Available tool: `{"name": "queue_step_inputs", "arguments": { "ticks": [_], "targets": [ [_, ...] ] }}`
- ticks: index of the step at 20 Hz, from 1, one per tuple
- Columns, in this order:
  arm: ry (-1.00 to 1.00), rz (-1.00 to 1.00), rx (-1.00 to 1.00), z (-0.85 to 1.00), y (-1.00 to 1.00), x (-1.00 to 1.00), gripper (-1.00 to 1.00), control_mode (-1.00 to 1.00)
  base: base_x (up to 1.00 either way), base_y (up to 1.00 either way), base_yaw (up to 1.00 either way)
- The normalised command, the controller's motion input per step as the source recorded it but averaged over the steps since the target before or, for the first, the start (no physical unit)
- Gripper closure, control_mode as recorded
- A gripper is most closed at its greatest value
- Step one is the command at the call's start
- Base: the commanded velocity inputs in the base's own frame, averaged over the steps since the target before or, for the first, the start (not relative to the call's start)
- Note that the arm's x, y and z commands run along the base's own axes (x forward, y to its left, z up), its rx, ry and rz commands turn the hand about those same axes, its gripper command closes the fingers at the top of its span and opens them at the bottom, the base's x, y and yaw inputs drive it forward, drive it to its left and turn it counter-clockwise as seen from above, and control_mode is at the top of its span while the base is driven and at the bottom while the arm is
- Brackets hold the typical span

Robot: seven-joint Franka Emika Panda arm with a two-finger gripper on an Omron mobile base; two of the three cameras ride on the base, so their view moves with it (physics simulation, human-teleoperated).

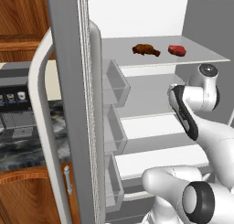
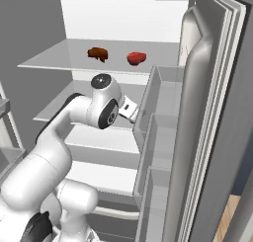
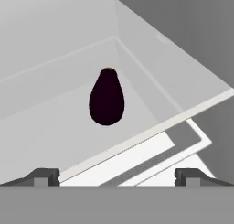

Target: Gather the eggplant and carrot from the fridge and place them on a tray on the dining counter. Then gather the steak and chicken drumstick from the fridge and place them on the other tray.

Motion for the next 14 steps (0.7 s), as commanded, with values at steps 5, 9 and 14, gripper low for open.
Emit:
{"name": "queue_step_inputs", "arguments": {
  "ticks": [5,9,14],
  "targets": [
    [0.00,0.03,0.00,-0.17,0.00,0.32,-1.00,-1.00,0.00,0.00,0.00],
    [0.04,0.00,0.00,-0.16,-0.01,0.27,-1.00,-1.00,0.00,0.00,0.00],
    [0.04,0.00,-0.01,-0.16,-0.04,0.27,-1.00,-1.00,0.00,0.00,0.00]
  ]
}}
